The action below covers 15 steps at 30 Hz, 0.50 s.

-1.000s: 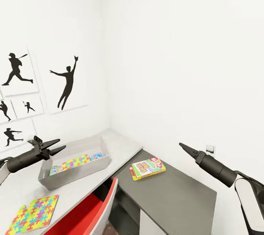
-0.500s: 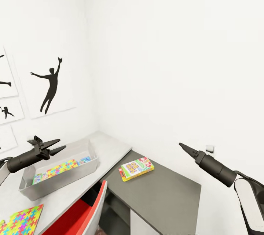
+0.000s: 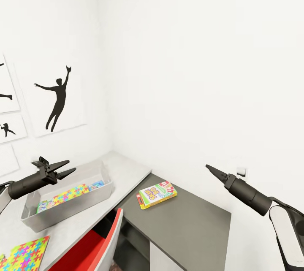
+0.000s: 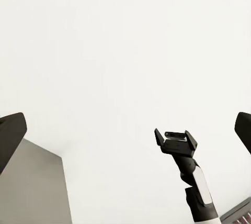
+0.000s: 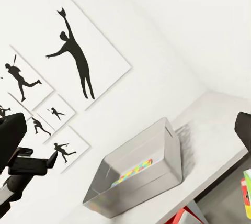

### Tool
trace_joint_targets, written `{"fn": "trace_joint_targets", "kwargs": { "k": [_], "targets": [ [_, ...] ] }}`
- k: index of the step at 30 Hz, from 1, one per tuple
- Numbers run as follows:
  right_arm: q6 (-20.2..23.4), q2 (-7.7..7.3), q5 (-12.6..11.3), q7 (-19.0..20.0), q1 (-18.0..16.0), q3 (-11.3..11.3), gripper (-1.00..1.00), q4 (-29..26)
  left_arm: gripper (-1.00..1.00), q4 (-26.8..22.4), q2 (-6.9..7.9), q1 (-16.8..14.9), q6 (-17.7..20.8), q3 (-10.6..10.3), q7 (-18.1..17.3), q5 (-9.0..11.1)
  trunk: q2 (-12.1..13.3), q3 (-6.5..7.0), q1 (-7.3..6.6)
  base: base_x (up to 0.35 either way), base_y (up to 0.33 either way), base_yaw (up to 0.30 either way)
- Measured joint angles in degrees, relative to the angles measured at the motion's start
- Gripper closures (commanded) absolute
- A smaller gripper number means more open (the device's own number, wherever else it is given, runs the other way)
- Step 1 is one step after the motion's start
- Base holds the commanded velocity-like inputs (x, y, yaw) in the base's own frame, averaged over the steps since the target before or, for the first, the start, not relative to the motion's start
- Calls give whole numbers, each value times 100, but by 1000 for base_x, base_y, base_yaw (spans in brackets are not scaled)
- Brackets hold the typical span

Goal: Put all the toys in the child's room - the three board games (two on the bed and one on the table), the two jigsaw puzzles on the table, and the tennis ball on the table - inside the toy box on the table in the child's room.

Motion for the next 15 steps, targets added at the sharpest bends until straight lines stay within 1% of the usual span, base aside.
{"fn": "trace_joint_targets", "kwargs": {
  "k": [5,8,10,15],
  "targets": [
    [26,0,-35,24,-3,-8,-100,-4,-100,0,0,0,0,-1,0,0,0,0,0,0,0,-4],
    [55,-1,-55,26,-3,-14,-100,-7,-100,1,0,-1,0,2,0,0,0,-7,0,0,0,-81],
    [68,-2,-63,24,-5,-16,-100,-9,-100,1,-1,-1,0,-1,0,-1,0,-16,0,0,0,-174],
    [95,-10,-68,22,-5,-18,-100,-10,-100,2,-2,-2,0,4,0,-2,1,-33,1,-26,0,-255]
  ]
}}
